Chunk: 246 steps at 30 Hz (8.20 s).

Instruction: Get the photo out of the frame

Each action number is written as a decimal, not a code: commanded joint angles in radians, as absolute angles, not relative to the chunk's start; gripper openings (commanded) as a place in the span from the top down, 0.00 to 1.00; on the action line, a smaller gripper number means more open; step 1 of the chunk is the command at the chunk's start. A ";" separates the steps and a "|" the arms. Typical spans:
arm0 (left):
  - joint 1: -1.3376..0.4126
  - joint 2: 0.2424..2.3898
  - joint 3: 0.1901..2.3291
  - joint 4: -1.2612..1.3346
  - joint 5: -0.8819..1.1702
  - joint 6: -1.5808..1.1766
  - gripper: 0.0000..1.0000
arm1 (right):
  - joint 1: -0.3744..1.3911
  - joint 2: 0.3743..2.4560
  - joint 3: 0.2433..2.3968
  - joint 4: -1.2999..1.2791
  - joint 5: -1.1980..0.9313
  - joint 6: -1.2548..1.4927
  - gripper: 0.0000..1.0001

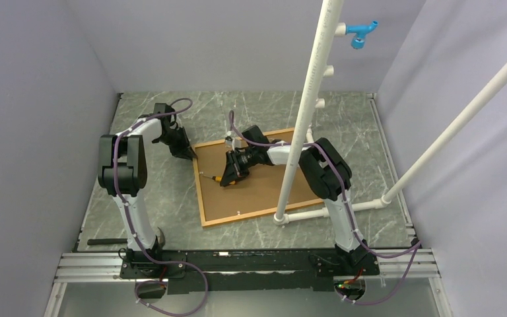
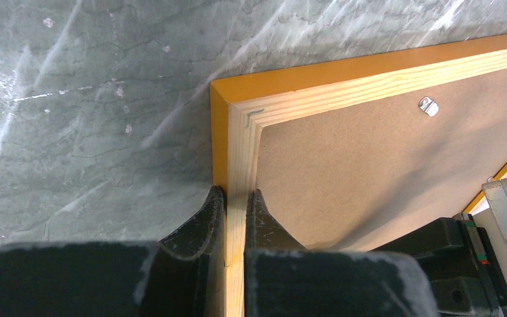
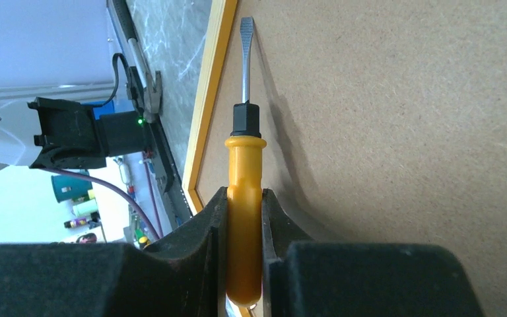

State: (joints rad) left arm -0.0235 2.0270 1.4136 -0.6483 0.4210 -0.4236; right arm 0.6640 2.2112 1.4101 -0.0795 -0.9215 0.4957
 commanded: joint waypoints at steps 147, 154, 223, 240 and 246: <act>0.082 1.833 1.144 -0.550 0.199 -0.532 1.00 | 0.650 2.047 1.262 -0.113 -0.805 0.344 1.00; 0.096 1.827 1.119 -0.442 0.330 -0.524 1.00 | 0.672 2.105 1.356 -0.177 -0.803 0.327 1.00; -0.188 1.289 0.639 -0.308 0.374 -1.125 0.36 | 0.505 1.614 0.846 0.005 -0.703 0.399 1.00; -0.446 1.527 0.741 -0.299 0.172 -1.501 0.38 | 0.505 1.551 0.768 -0.017 -0.692 0.383 1.00; -0.446 1.578 0.758 -0.294 0.132 -1.512 0.51 | 0.506 1.566 0.769 -0.021 -0.688 0.365 1.00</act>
State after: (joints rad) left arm -0.4423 1.5440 0.7273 -0.2882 0.2123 -1.4666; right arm 0.5064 1.5764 0.7731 -0.0551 -0.6861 0.3962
